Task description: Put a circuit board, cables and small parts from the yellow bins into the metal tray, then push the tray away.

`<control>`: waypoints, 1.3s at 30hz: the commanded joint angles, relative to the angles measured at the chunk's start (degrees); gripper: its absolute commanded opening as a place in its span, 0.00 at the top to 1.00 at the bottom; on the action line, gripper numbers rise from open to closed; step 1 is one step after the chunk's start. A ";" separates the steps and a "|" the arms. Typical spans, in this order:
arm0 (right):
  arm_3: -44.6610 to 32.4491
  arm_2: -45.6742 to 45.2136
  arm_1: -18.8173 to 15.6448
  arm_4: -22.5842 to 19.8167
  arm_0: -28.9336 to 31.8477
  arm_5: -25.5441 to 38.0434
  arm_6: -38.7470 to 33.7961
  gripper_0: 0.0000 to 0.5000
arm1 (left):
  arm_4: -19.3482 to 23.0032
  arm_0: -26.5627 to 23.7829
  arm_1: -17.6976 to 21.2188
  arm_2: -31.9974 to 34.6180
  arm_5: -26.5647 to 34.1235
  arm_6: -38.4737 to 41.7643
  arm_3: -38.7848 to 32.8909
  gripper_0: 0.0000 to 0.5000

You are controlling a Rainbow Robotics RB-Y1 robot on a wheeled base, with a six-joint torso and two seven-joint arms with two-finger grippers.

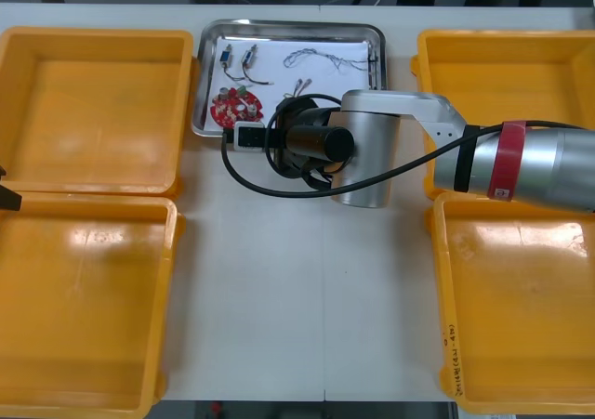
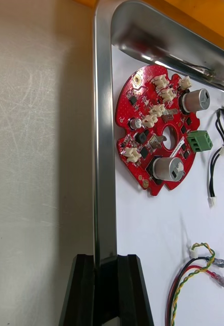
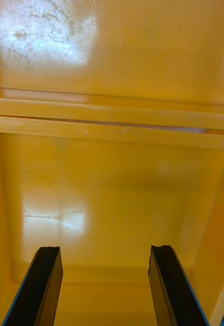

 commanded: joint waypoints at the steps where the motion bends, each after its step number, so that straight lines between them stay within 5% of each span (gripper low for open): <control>1: -0.09 0.41 -1.50 0.42 -3.22 -0.63 0.70 1.00 | 0.47 1.02 1.21 1.80 0.39 -4.95 -1.68 0.00; 9: 0.00 0.41 -1.50 0.42 -3.22 -0.63 0.78 1.00 | 0.47 1.02 1.21 1.80 0.39 -4.95 -1.68 0.00; 10: -0.09 0.32 -1.50 0.42 -3.22 -0.72 0.78 0.83 | 0.47 1.02 1.21 1.80 0.39 -4.95 -1.68 0.00; 16: 0.00 0.32 -1.50 0.42 -3.22 -0.63 1.05 0.34 | 0.47 1.02 1.21 1.80 0.39 -4.95 -1.68 0.00; 22: -0.88 0.32 -1.50 0.51 -3.57 -0.02 1.22 0.12 | 0.47 1.02 1.21 1.80 0.39 -4.95 -1.68 0.00; 28: -5.71 -1.43 -1.50 -0.37 -3.92 7.19 1.22 0.10 | 0.47 1.02 1.21 1.80 0.39 -4.95 -1.68 0.00; 39: -21.18 -11.19 -1.24 -10.83 -3.74 29.07 -0.09 0.10 | 0.47 1.02 1.21 1.80 0.39 -4.95 -1.68 0.00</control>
